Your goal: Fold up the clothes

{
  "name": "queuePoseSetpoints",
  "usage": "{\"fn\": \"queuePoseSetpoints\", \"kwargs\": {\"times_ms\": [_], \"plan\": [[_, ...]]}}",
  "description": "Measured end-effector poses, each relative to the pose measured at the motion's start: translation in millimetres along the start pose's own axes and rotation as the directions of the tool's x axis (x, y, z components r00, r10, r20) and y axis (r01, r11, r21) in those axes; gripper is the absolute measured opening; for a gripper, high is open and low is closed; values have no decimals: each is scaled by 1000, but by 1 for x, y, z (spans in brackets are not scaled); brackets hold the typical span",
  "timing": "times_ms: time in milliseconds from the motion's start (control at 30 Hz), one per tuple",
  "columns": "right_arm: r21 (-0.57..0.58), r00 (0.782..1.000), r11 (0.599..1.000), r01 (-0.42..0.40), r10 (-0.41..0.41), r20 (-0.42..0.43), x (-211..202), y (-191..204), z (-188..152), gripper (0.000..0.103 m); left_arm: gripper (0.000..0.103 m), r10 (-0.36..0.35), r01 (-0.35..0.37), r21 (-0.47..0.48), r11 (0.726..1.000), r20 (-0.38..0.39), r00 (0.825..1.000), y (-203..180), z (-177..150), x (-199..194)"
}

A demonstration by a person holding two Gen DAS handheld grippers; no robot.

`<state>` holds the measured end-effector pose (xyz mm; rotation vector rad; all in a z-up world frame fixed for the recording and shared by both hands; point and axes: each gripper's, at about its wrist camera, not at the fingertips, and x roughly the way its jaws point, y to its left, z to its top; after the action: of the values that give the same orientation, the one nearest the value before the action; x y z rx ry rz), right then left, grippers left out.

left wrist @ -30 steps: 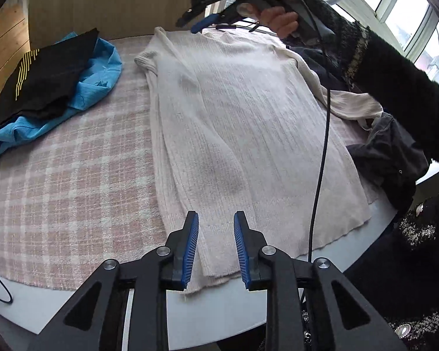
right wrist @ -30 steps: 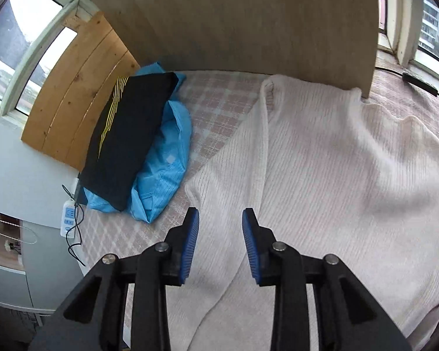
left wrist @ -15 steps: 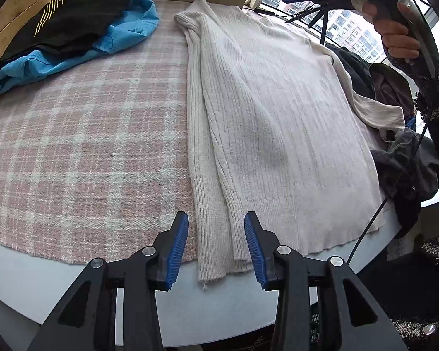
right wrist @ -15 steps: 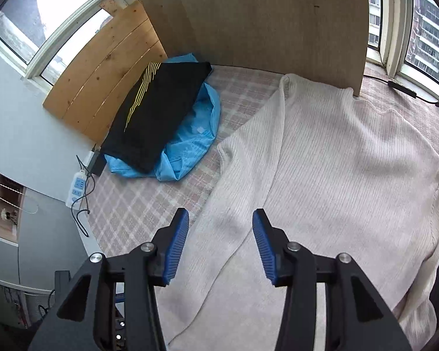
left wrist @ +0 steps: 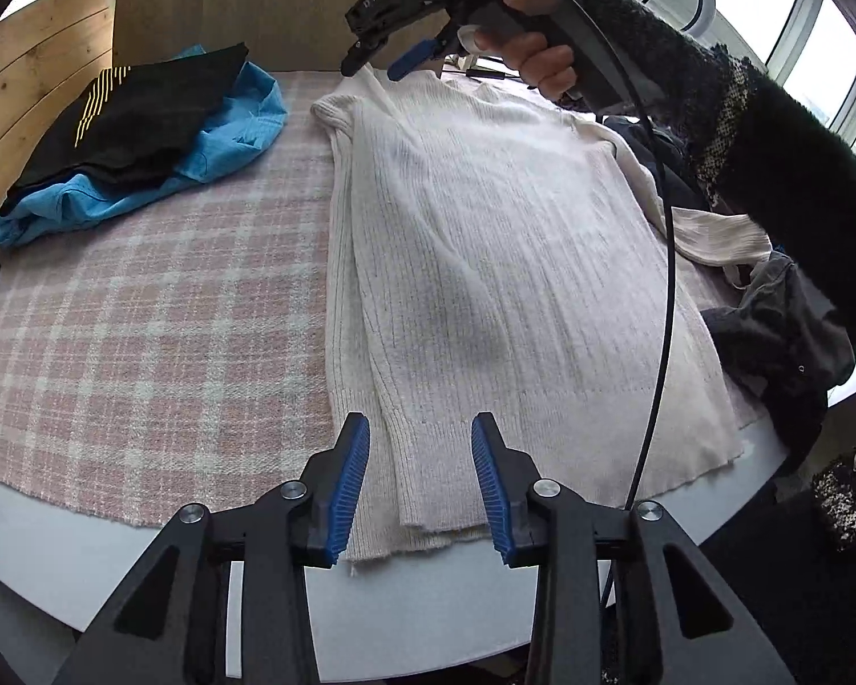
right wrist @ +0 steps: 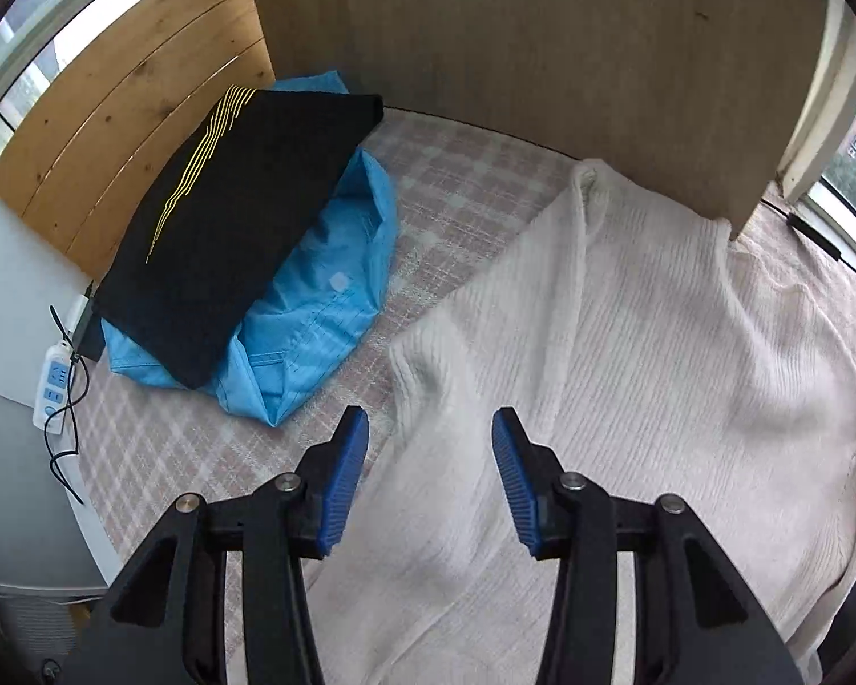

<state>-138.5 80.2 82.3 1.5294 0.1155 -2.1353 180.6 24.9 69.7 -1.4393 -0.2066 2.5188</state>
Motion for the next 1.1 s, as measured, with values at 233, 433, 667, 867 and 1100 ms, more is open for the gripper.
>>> {"fn": "queuePoseSetpoints", "kwargs": {"times_ms": [233,433,667,867,1100], "plan": [[193,994,978,-86,96,-45,13,-58,-44,32,34,-43,43,-34,998,24,999,26,46,12],[163,986,975,-150,159,-41,24,-44,-61,33,34,-132,138,-143,980,52,990,84,134,51],[168,981,968,-186,192,-20,26,-44,-67,33,34,-179,173,-267,948,2,984,121,195,129],[134,980,971,-197,200,-14,27,-42,-68,33,30,-228,214,-290,933,-13,974,124,214,158],[159,973,961,-228,228,22,22,-51,-69,4,6,-193,186,-226,956,-9,981,112,221,153]]}}
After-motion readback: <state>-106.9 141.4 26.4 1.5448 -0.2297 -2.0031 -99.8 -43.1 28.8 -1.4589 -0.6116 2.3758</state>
